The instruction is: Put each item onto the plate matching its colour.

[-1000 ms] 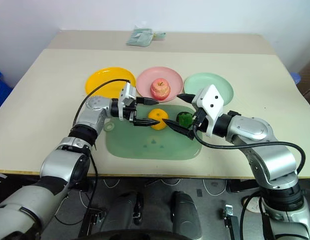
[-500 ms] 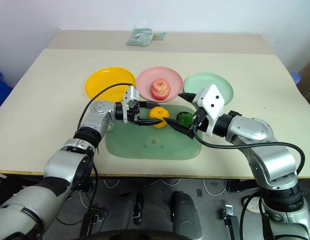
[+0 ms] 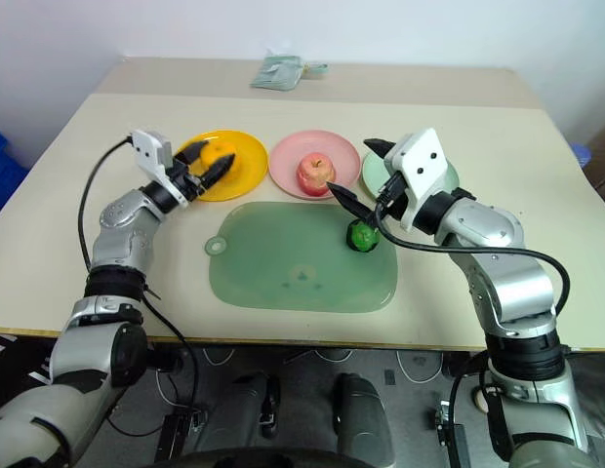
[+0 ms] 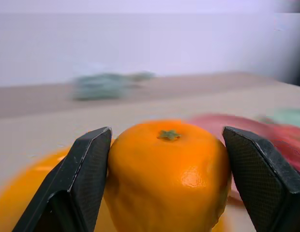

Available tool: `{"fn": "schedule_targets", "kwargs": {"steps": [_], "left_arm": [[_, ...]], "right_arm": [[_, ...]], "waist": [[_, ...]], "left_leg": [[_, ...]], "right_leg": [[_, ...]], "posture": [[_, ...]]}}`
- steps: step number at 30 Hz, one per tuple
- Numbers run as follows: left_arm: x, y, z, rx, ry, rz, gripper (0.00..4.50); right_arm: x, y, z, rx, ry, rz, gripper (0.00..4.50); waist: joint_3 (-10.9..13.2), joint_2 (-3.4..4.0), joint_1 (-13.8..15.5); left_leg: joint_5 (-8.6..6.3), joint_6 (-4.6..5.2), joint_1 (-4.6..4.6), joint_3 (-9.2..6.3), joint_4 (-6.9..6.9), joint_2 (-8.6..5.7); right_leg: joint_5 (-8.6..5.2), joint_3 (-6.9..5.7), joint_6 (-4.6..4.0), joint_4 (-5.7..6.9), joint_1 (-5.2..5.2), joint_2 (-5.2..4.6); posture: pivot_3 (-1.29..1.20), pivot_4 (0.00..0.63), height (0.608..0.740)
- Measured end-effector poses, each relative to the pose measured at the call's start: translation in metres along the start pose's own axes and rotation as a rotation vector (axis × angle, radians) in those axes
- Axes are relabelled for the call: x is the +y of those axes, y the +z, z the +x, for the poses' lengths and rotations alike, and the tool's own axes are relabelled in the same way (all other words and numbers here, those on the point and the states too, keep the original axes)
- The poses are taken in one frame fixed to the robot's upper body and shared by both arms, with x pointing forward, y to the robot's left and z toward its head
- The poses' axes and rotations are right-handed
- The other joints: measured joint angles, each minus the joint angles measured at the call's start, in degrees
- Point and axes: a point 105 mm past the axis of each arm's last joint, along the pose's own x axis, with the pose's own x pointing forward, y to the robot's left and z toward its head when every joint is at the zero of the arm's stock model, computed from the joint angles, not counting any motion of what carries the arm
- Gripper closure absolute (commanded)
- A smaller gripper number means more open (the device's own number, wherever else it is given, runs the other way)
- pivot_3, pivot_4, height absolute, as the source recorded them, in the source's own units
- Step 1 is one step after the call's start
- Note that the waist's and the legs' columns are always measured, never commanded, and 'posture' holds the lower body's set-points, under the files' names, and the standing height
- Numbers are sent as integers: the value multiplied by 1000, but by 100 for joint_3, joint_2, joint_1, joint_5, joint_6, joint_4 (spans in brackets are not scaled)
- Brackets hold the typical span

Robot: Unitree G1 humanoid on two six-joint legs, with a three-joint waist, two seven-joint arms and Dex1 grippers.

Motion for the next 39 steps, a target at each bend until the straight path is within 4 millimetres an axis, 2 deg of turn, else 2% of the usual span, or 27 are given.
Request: {"fn": "schedule_targets", "kwargs": {"steps": [2,6,7,8,9,13,17,20,21,22,24,26,29,34,39], "left_arm": [[19,-1,2,-18,153,-24,814],[41,-15,-3,16,352,-46,814],[43,-18,-5,28,383,-47,814],[45,-22,-5,42,406,-47,274],[45,-24,-6,52,417,-45,20],[39,-25,-2,48,375,-47,20],[24,-11,8,-13,225,-89,20],[-5,14,14,-101,-86,-132,20],[-18,23,11,-114,-233,-133,20],[-30,30,-1,-106,-411,-111,20],[-38,31,-21,-56,-571,-108,20],[-49,24,-42,31,-709,-149,20],[-61,26,-52,80,-807,-170,20],[-69,48,-62,93,-917,-109,20],[-73,46,-67,117,-935,-123,20]], "right_arm": [[2,-2,3,2,18,2,0],[4,-5,4,15,38,6,0],[6,-6,5,16,51,12,0],[8,-6,5,16,70,21,0],[11,-6,5,18,87,34,0],[15,-2,5,6,108,27,0],[15,-2,4,8,103,23,0],[17,-9,-1,46,112,31,0],[19,-13,-5,71,126,31,0],[20,-21,-10,113,139,30,0],[21,-31,-13,160,137,27,0],[20,-41,-12,194,118,35,0],[19,-52,-8,215,92,42,0],[19,-68,-8,259,94,71,0],[24,-86,-7,318,113,59,0]], "waist": [[0,0,2],[0,0,-1],[0,0,1],[0,-1,3],[0,-1,4],[0,-1,5],[0,-1,5],[0,-1,0],[0,0,-14],[0,0,-75],[-1,1,-149],[-1,1,-224],[0,1,-226],[0,1,-207],[0,1,-212]], "left_leg": [[0,0,1,9,-1,-2],[0,0,1,20,-1,-3],[0,0,0,20,-1,-3],[0,0,0,21,-1,-3],[0,0,0,22,-1,-3],[0,-1,1,25,-1,-2],[0,-1,0,27,-1,-2],[0,-1,-2,29,-1,-2],[0,-2,-1,31,-3,-1],[0,-2,1,31,-6,0],[0,-2,5,34,-7,5],[1,-3,10,32,-7,11],[7,-11,9,23,-5,19],[5,-10,5,4,-6,19],[5,-9,5,5,-6,17]], "right_leg": [[0,-1,0,1,0,1],[1,-3,1,2,0,1],[1,-3,1,2,0,1],[1,-3,1,1,0,1],[1,-3,1,1,0,1],[1,-3,1,1,0,1],[1,-3,1,0,0,1],[0,-3,0,-1,-1,1],[0,-3,-1,-1,-1,1],[0,-2,-2,-2,0,1],[-1,1,-3,0,-1,1],[-1,1,-6,7,-2,5],[2,1,-12,7,-2,12],[2,3,-10,2,-2,5],[2,3,-10,2,-3,6]], "posture": [[0,150,740],[0,150,740],[0,150,740],[0,150,740],[0,150,740],[0,150,740],[0,150,740],[0,150,740],[0,150,740],[0,150,740],[0,150,740],[0,150,740],[0,150,740],[0,150,740],[0,150,740]]}}
